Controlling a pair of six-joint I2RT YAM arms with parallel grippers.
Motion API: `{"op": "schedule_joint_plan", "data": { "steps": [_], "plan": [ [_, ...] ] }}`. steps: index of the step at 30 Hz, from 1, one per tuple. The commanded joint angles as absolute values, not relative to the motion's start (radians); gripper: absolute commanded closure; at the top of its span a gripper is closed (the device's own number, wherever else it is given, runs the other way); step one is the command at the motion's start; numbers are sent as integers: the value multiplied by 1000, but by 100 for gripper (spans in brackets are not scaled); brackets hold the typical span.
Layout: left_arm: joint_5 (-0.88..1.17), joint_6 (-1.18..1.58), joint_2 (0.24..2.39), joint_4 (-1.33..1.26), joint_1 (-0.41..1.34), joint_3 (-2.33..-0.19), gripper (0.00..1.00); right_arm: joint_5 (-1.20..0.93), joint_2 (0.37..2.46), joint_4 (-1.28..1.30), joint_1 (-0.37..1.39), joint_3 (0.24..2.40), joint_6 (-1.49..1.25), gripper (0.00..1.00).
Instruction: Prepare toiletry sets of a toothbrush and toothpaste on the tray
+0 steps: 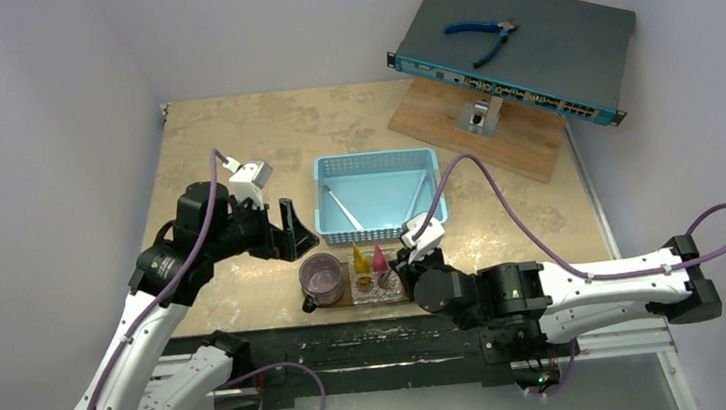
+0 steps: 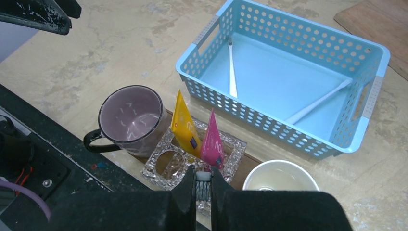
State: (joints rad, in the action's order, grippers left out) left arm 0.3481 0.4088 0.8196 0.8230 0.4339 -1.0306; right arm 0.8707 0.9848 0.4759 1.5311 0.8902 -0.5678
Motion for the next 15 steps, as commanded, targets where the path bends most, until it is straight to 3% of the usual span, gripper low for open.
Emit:
{"op": "schedule_joint_plan", "data": {
  "steps": [1,15],
  "plan": [
    [361,410,816,778,428,-1026,0,908,937,291,1545,826,-499,100],
    [376,411,839,761,428,-1029,0,997,911,92,1614,676,-368,100]
  ]
}}
